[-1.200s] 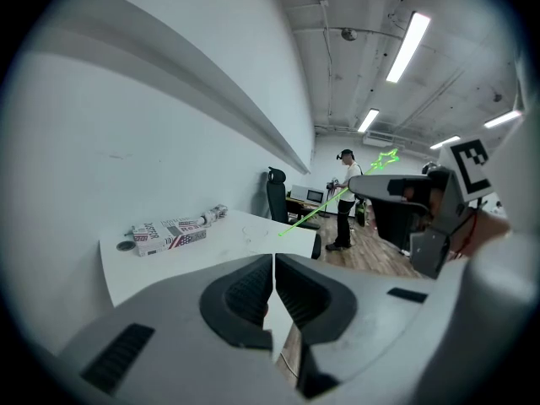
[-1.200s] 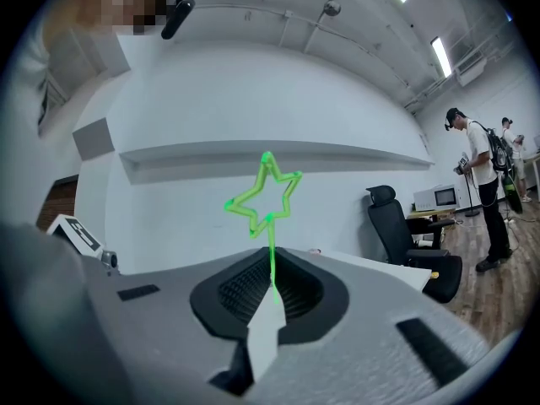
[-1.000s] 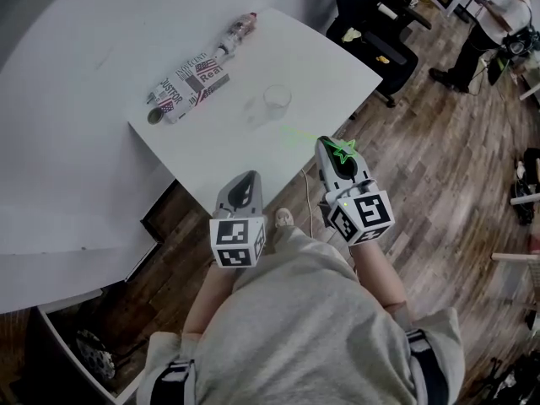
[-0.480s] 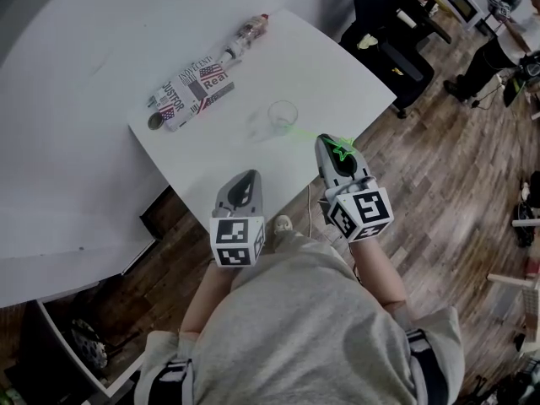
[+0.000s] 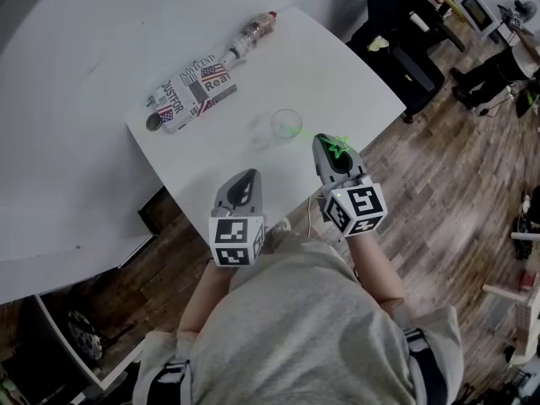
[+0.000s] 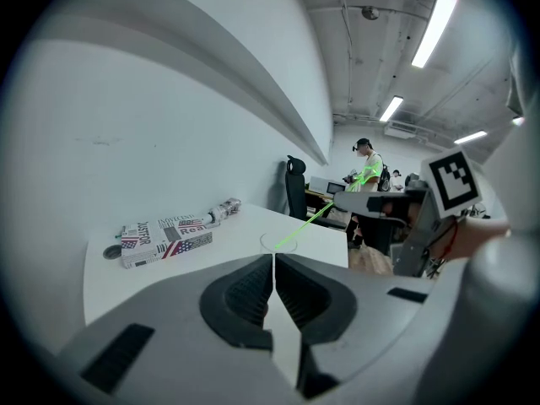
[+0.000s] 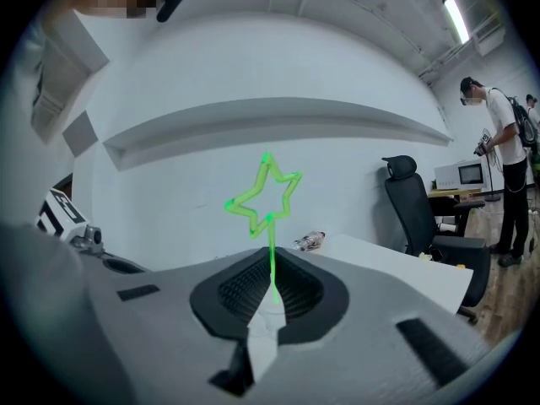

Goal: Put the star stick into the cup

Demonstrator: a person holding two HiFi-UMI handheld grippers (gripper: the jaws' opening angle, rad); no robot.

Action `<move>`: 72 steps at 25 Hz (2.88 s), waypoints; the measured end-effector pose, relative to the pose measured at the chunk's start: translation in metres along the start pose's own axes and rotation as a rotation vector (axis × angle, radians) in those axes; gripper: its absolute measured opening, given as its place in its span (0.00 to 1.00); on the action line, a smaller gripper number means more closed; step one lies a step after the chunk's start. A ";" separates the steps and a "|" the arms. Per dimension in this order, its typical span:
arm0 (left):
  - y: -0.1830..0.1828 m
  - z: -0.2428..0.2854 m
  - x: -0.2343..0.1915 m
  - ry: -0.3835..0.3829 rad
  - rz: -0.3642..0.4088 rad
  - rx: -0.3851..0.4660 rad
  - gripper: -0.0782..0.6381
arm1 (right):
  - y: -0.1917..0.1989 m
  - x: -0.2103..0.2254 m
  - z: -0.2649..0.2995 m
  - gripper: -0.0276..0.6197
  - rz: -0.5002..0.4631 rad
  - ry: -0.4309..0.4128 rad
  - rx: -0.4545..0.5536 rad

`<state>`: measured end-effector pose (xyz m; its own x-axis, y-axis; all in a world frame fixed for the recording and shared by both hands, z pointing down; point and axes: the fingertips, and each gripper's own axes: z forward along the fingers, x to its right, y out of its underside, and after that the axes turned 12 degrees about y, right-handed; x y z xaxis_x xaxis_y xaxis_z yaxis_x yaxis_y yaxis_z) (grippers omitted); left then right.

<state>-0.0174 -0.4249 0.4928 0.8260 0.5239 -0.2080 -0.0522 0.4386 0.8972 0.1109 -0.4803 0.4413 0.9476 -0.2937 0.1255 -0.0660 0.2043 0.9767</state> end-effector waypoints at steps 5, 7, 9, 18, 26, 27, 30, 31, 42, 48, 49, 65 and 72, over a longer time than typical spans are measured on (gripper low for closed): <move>-0.001 0.011 -0.011 -0.014 -0.013 -0.006 0.12 | 0.014 0.000 0.022 0.06 -0.004 -0.022 -0.036; -0.002 0.015 -0.015 -0.016 -0.016 -0.008 0.12 | 0.019 0.000 0.030 0.06 -0.005 -0.028 -0.046; -0.001 0.018 -0.017 -0.018 -0.019 -0.011 0.12 | 0.025 -0.001 0.037 0.06 -0.008 -0.034 -0.059; 0.000 0.027 -0.025 -0.027 -0.030 -0.018 0.12 | 0.041 0.001 0.055 0.06 -0.019 -0.045 -0.094; 0.000 0.029 -0.026 -0.030 -0.029 -0.019 0.12 | 0.056 0.001 0.060 0.06 -0.024 -0.047 -0.126; 0.000 0.029 -0.026 -0.031 -0.028 -0.018 0.12 | 0.058 0.001 0.060 0.06 -0.025 -0.046 -0.130; -0.001 0.028 -0.026 -0.033 -0.028 -0.017 0.12 | 0.062 0.003 0.059 0.06 -0.025 -0.044 -0.135; -0.001 0.028 -0.025 -0.034 -0.028 -0.017 0.12 | 0.062 0.003 0.059 0.06 -0.023 -0.043 -0.134; -0.003 0.025 -0.018 -0.020 -0.015 -0.013 0.12 | 0.071 0.016 0.050 0.08 -0.029 0.008 -0.158; -0.002 0.018 -0.017 -0.019 -0.012 -0.008 0.12 | 0.074 0.017 0.046 0.09 -0.040 0.031 -0.169; -0.002 0.016 -0.017 -0.021 -0.012 -0.007 0.12 | 0.074 0.016 0.045 0.10 -0.039 0.033 -0.167; 0.002 -0.042 -0.004 -0.021 0.006 0.024 0.12 | 0.064 -0.008 -0.007 0.13 -0.031 0.067 -0.134; 0.016 -0.080 0.007 -0.007 0.016 0.033 0.12 | 0.049 -0.036 -0.053 0.13 -0.023 0.074 -0.081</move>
<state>-0.0573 -0.3558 0.4739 0.8292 0.5252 -0.1911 -0.0465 0.4056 0.9129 0.0899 -0.4105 0.4756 0.9692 -0.2302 0.0870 -0.0214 0.2735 0.9616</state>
